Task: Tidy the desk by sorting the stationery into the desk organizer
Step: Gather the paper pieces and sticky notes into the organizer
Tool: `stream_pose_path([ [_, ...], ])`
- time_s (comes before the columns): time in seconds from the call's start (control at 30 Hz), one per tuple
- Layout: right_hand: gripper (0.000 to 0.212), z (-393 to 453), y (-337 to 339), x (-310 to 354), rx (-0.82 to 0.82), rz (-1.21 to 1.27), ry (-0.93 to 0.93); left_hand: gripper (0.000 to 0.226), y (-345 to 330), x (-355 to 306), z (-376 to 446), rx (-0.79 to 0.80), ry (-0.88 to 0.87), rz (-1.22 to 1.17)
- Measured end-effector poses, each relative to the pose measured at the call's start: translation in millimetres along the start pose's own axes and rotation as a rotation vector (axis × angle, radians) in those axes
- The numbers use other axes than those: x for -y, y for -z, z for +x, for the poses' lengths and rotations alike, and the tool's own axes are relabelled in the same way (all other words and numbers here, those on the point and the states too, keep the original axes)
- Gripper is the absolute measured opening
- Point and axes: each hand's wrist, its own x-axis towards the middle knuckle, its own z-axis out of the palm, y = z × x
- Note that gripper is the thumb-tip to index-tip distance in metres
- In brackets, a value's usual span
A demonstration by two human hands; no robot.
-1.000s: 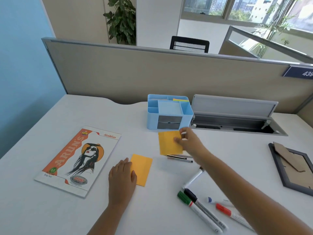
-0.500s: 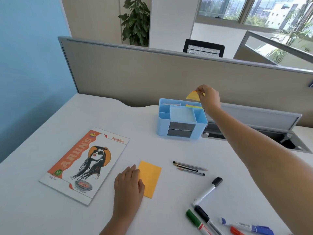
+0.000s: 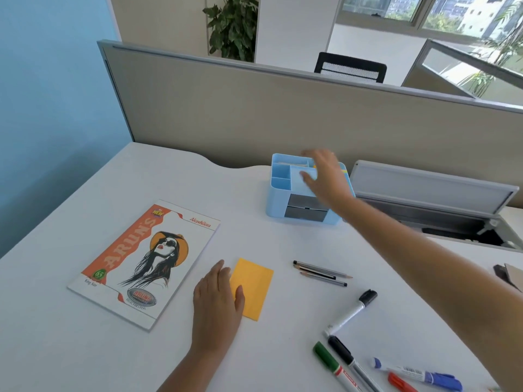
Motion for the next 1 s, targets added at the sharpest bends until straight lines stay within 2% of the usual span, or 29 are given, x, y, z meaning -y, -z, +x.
stream_pose_path([
  [0.1, 0.037, -57, -25, 33, 0.105, -0.008, 0.204, 0.034, 3, 0, -1, -0.081, 0.019, -0.021],
  [0.17, 0.047, -97, -44, 48, 0.25, -0.089, 0.266, 0.032, 4, 0, -2, -0.1, 0.014, 0.018],
  [0.27, 0.083, -144, -68, 62, 0.681, -0.246, 0.045, 0.025, 3, -1, -3, -0.07, -0.05, 0.141],
  [0.33, 0.094, -161, -78, 68, 0.787, -0.277, -0.044, 0.022, 2, 0, -3, -0.074, -0.08, 0.133],
  [0.5, 0.089, -152, -79, 73, 0.707, -0.268, -0.133, 0.021, -4, 3, -4, -0.092, -0.085, 0.091],
  [0.67, 0.046, -139, -68, 60, 0.696, -0.162, -0.217, 0.029, -3, 3, -5, -0.131, -0.055, 0.072],
  [0.73, 0.033, -133, -53, 58, 0.631, -0.047, -0.23, 0.031, -1, 2, -5, -0.114, -0.041, 0.091],
  [0.87, 0.026, -102, -4, 55, 0.332, 0.093, -0.206, 0.035, 0, 1, -4, -0.059, -0.039, 0.16],
  [0.97, 0.029, -64, 35, 40, 0.052, 0.071, -0.197, 0.026, 0, 1, -5, -0.064, -0.062, 0.159],
  [1.0, 0.03, -50, 45, 32, -0.036, 0.041, -0.2, 0.03, 0, 2, -4, -0.063, -0.063, 0.15],
])
